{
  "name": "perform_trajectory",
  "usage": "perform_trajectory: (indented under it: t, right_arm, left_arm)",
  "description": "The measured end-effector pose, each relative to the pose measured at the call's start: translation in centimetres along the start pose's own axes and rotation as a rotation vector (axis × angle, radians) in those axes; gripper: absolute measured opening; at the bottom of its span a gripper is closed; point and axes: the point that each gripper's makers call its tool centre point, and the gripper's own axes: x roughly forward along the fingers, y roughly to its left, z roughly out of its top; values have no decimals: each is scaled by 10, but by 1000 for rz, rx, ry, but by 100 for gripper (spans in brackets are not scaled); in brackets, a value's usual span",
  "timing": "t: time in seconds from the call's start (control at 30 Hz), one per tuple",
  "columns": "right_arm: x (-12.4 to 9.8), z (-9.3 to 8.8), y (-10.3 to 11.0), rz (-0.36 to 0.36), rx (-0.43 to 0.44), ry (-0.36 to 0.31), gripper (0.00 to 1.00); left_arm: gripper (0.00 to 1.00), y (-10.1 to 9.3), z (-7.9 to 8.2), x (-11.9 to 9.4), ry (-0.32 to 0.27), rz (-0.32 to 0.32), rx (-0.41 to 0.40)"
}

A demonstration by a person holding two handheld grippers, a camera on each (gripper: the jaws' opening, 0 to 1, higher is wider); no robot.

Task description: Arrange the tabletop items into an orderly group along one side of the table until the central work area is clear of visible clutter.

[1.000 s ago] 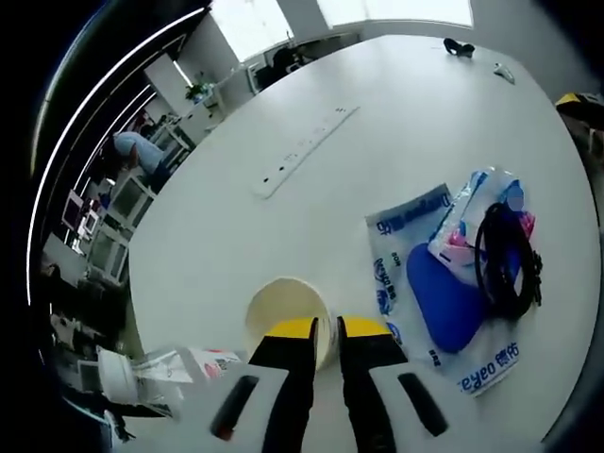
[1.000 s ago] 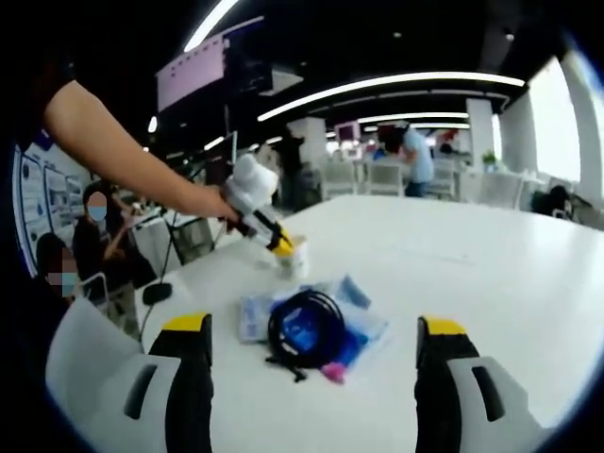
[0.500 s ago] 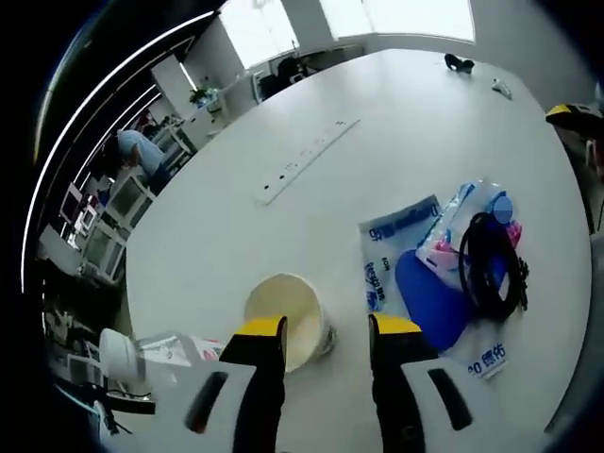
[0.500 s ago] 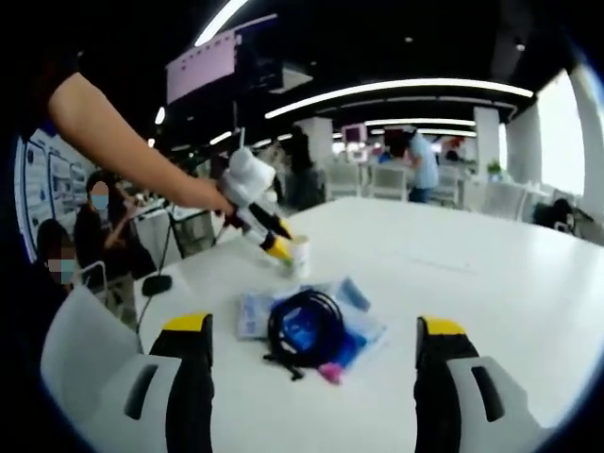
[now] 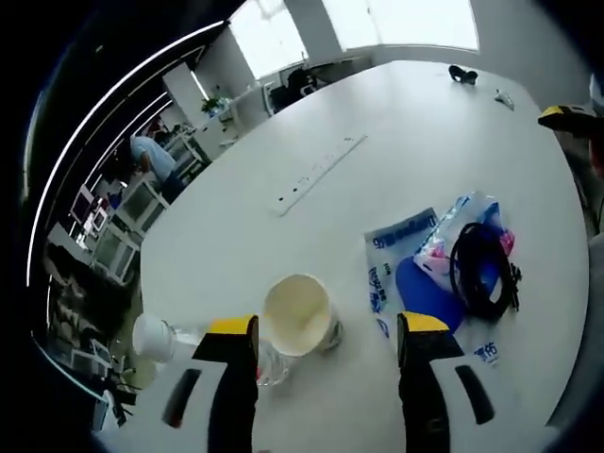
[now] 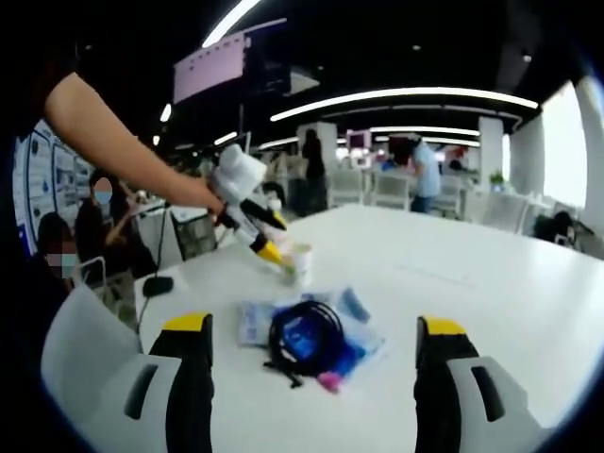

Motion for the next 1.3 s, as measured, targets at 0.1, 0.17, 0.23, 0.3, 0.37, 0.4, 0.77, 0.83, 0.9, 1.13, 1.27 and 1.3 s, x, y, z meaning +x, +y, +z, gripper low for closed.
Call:
perform_trajectory:
  t: [0.1,0.17,0.23,0.3,0.37,0.4,0.77,0.83,0.9,1.13,1.27,1.3]
  right_arm:
    - [-1,2,3,6,-9,-3,86]
    - [0,2,5,12,-24,1,86]
    - [0,2,6,17,-32,5,86]
    - [0,4,7,22,-37,2,86]
    - [0,6,8,26,-38,1,86]
    - [0,7,9,27,-41,-1,86]
    - [-2,14,11,30,-58,-11,86]
    - [-1,12,11,30,-55,-7,86]
    - [0,8,11,31,-52,2,86]
    - [2,-2,7,26,-39,24,86]
    - [1,-5,3,15,-28,31,86]
    - [1,-6,2,13,-26,33,86]
  left_arm:
    - [62,3,2,-5,-11,11,-3]
    - [64,2,4,-11,-19,18,-1]
    - [65,2,4,-14,-19,24,7]
    - [65,2,4,-17,-20,23,14]
    - [65,2,4,-20,-21,27,18]
    - [64,1,4,-22,-23,28,18]
    - [54,-4,-6,-20,16,24,44]
    - [51,-4,-5,-18,16,22,40]
    - [49,-5,-6,-13,25,14,36]
    - [43,-7,-6,-1,37,-7,45]
    - [41,-9,-6,5,43,-18,44]
    - [40,-10,-7,6,44,-21,45]
